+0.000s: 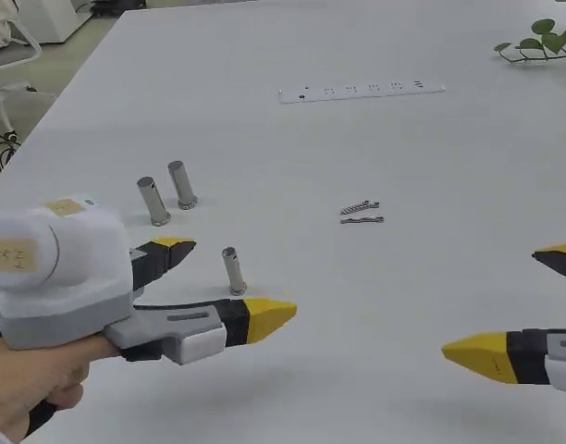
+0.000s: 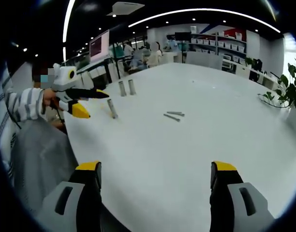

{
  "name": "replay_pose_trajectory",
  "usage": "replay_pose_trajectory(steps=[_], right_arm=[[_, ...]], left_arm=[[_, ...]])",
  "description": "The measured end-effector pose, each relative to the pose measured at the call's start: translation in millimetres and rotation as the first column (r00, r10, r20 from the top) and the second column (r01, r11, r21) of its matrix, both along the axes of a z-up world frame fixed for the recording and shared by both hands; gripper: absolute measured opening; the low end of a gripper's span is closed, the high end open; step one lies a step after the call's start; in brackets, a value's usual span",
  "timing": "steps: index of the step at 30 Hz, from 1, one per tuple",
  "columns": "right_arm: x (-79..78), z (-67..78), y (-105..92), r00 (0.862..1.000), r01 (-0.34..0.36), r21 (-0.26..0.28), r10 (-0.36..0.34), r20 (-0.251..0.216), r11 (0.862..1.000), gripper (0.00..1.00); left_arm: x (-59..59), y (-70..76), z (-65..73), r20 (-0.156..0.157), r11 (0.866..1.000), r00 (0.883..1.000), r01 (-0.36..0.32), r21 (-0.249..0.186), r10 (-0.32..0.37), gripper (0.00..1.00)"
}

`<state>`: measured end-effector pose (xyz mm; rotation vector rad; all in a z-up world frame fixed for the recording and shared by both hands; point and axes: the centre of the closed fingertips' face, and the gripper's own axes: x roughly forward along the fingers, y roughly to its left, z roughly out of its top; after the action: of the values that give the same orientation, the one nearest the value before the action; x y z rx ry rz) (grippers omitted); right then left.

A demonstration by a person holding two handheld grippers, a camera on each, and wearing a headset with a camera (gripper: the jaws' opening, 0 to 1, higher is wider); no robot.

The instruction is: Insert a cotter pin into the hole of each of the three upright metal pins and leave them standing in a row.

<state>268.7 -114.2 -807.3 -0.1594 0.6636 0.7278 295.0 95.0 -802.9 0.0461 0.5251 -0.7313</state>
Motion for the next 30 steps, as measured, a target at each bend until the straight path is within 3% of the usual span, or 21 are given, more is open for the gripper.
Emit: replay_pose_trajectory(steps=[3,5,10,18,21,26,30], right_arm=[[-1.8,-0.5,0.1,1.000,-0.003,-0.002,0.003,-0.005,1.000,0.94],[-3.4,-0.9,-0.4,1.000,-0.005,-0.005,0.005,-0.011,1.000,0.94],[-2.4,4.1,-4.9,1.000,0.006,-0.002,-0.006,-0.016,1.000,0.94],[-6.9,5.2,-7.8,1.000,-0.007,-0.020,0.007,-0.030,1.000,0.94],[-9.4,4.8,-5.0,0.999,-0.013,-0.012,0.013,-0.041,1.000,0.94],[-13.6,2.6,2.1,0.997,-0.043,-0.018,0.042,-0.059,0.999,0.94],[-11.9,8.8,9.1,0.998,-0.063,-0.021,0.062,-0.019,0.998,0.86]], left_arm=[[-5.7,0.5,3.7,0.009,1.000,1.000,0.028,0.003,-0.028,1.00],[-9.5,0.9,6.3,0.006,0.999,0.999,0.044,-0.001,-0.044,0.99],[-20.7,5.8,9.8,-0.010,0.996,0.996,0.088,0.034,-0.088,0.99],[-31.1,16.1,11.9,-0.041,0.995,0.995,0.095,0.016,-0.095,0.99],[-31.1,25.8,7.3,-0.031,0.995,0.996,0.087,0.054,-0.085,0.99],[-35.4,33.1,3.5,-0.059,0.994,0.994,0.095,0.060,-0.091,0.99],[-35.8,37.3,1.6,-0.083,0.997,0.994,0.067,0.035,-0.064,0.99]])
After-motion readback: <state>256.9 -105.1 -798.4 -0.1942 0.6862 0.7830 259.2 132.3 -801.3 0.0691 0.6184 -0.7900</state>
